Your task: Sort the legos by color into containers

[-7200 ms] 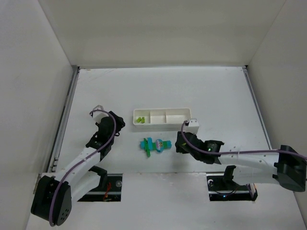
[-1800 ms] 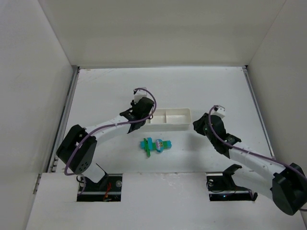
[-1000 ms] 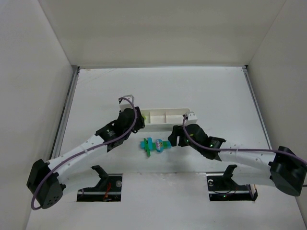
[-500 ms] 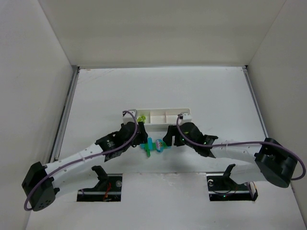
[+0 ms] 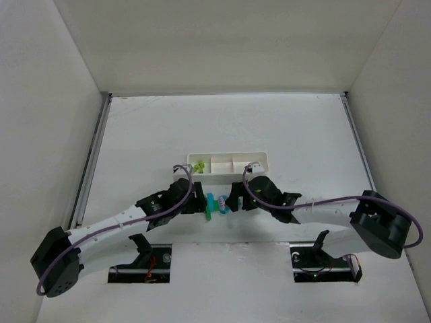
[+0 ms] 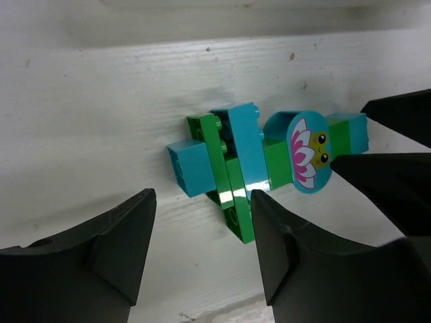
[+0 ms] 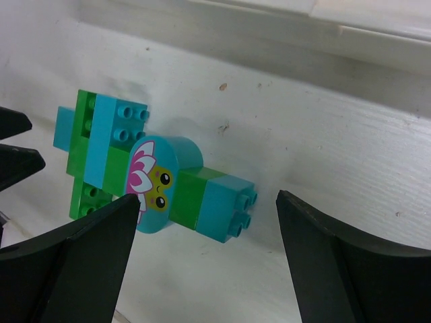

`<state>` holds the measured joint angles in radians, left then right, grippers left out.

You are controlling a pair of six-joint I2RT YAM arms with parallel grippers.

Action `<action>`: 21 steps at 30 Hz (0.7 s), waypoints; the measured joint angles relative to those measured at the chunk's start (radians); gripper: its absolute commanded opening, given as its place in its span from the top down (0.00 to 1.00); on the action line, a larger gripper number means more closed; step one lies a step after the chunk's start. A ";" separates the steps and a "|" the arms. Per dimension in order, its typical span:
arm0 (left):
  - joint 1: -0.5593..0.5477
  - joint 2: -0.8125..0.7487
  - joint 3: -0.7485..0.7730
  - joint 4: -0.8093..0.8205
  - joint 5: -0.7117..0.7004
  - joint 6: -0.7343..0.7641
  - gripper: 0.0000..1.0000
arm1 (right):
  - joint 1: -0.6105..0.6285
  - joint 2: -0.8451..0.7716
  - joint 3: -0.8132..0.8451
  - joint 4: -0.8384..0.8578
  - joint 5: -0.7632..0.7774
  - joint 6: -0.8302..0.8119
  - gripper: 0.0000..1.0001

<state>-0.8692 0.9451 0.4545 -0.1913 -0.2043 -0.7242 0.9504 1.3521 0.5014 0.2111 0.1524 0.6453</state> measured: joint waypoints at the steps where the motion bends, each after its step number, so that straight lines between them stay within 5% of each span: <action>1: -0.009 -0.001 -0.002 0.000 0.005 -0.005 0.45 | 0.000 -0.002 -0.003 0.001 0.002 0.002 0.12; 9: -0.121 -0.010 -0.043 0.021 0.025 -0.124 0.52 | -0.001 -0.010 -0.031 0.041 0.013 0.029 0.14; 21: -0.231 0.190 -0.010 0.056 -0.057 -0.156 0.59 | 0.000 -0.015 -0.057 0.067 0.024 0.047 0.14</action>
<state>-1.1000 1.1355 0.4446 -0.1356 -0.2615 -0.8803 0.9501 1.3373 0.4446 0.2779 0.1768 0.6926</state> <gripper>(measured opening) 0.421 0.860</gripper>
